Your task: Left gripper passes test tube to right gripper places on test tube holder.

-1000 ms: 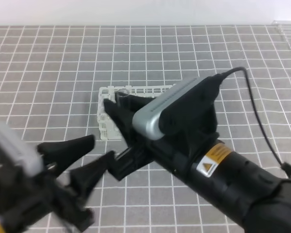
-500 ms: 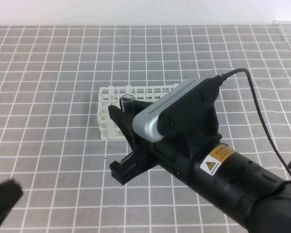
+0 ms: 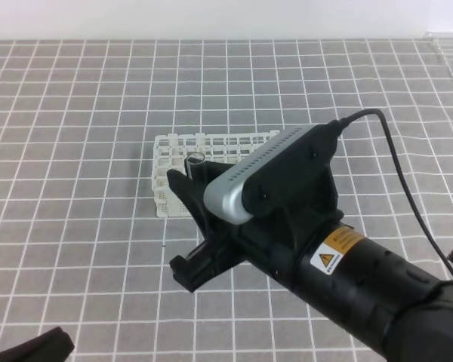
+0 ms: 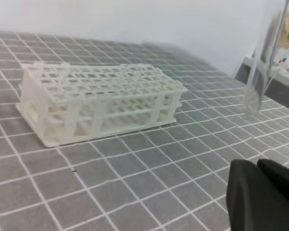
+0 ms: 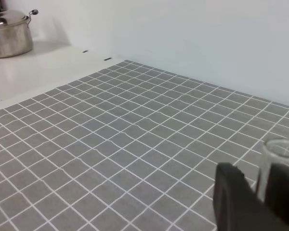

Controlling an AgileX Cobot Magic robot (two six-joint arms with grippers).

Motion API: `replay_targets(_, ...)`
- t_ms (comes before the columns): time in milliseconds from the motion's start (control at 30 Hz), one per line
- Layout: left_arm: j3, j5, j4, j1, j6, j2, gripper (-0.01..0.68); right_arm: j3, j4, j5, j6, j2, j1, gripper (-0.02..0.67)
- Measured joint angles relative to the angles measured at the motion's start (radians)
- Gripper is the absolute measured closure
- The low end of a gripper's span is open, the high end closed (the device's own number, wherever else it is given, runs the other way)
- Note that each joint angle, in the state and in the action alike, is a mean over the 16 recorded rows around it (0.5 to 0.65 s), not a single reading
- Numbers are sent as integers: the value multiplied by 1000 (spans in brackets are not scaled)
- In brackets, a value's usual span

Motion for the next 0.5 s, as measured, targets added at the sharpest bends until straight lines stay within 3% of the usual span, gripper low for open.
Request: replay_targets(500, 46, 20, 0, 0, 0, 0, 673, 0, 0, 1, 0, -1, 0, 558)
